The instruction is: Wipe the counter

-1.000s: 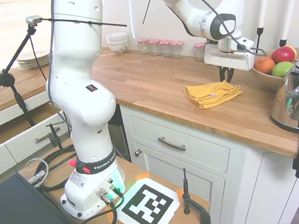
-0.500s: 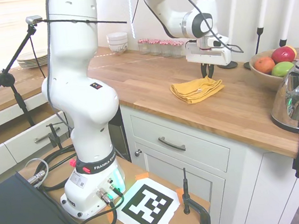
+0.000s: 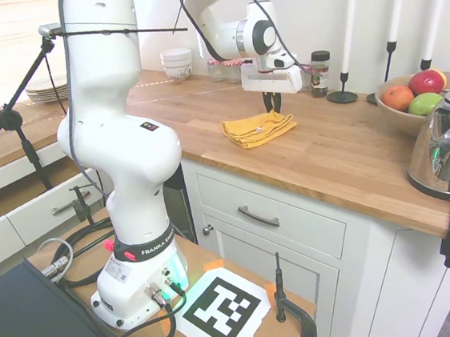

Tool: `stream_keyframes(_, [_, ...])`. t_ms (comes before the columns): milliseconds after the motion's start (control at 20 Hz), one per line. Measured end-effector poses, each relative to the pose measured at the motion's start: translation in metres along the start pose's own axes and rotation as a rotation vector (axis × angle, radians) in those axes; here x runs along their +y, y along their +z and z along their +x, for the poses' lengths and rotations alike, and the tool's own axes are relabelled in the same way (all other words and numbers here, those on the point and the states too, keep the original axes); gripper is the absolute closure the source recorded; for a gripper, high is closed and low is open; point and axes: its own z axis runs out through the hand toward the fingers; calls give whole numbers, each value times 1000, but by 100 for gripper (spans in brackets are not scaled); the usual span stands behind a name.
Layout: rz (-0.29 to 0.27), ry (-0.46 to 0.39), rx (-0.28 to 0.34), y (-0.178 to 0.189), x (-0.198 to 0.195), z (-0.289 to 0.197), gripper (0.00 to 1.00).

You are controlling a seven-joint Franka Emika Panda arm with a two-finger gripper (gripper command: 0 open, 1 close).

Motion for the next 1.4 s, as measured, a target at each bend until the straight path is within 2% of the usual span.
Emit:
stream_keyframes(500, [0, -14, 16, -10, -56, -79, 100])
stream_keyframes(950, [-51, -49, 16, -21, -125, -144, 100])
stream_keyframes(1300, [-77, -58, 15, -24, -155, -159, 100])
stream_keyframes(1350, [-78, -55, 14, -24, -156, -159, 0])
stream_keyframes(1400, [-79, -49, 13, -24, -156, -159, 0])
